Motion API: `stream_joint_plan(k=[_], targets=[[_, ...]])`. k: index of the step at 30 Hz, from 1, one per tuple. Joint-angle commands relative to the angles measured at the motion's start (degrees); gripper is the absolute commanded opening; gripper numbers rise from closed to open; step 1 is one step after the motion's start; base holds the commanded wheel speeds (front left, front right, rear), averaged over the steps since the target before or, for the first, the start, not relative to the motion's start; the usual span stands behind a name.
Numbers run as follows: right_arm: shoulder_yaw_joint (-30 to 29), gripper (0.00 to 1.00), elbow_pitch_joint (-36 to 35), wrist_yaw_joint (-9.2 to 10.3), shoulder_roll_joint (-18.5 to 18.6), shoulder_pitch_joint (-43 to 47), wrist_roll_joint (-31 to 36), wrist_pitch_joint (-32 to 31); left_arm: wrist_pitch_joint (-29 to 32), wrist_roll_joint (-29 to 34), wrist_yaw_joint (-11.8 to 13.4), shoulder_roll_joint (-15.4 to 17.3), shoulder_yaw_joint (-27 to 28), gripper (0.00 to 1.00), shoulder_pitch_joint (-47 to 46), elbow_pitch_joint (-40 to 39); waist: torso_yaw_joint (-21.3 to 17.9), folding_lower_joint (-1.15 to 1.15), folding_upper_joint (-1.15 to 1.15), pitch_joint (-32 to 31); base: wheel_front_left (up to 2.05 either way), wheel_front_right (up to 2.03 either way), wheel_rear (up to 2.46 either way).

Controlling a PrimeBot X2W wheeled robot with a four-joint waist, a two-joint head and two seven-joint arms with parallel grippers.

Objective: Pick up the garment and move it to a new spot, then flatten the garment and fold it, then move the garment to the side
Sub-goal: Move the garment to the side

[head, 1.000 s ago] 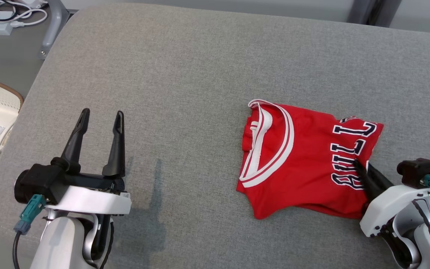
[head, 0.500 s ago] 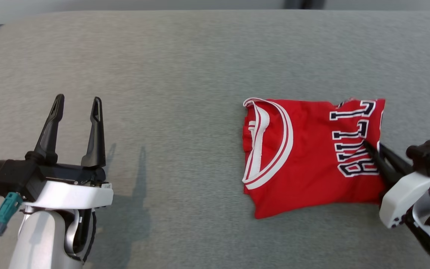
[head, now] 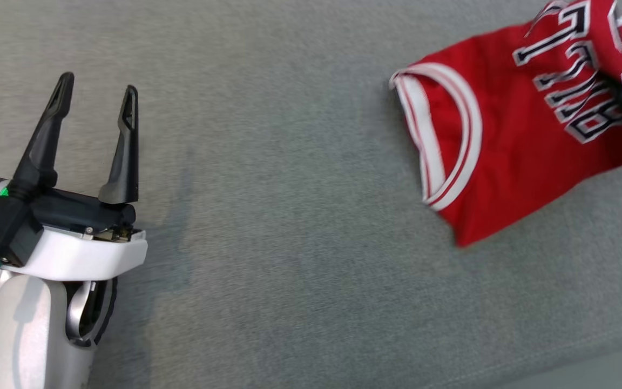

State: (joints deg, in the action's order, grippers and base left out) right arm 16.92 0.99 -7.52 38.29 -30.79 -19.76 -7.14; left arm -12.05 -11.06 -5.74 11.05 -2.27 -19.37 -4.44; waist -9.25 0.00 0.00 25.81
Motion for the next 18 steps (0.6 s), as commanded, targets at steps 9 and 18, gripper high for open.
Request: stream_joint_plan(k=[9, 18], targets=[[-4.9, 0.0, 3.7, 0.05, 6.9, -6.4, -4.0, 2.1, 3.3, 1.0, -0.4, 3.1, -0.7, 1.0, -3.2, -4.3, -7.5, 0.0, 0.0, 9.0, 0.0, 0.0, 0.0], [-7.0, 0.42, 17.9, 0.05, 5.5, -13.6, -3.0, 6.0, 6.0, 1.2, -0.7, 5.4, -1.7, 1.0, -5.3, -7.0, -8.3, 0.0, 0.0, 13.8, 0.0, 0.0, 0.0]])
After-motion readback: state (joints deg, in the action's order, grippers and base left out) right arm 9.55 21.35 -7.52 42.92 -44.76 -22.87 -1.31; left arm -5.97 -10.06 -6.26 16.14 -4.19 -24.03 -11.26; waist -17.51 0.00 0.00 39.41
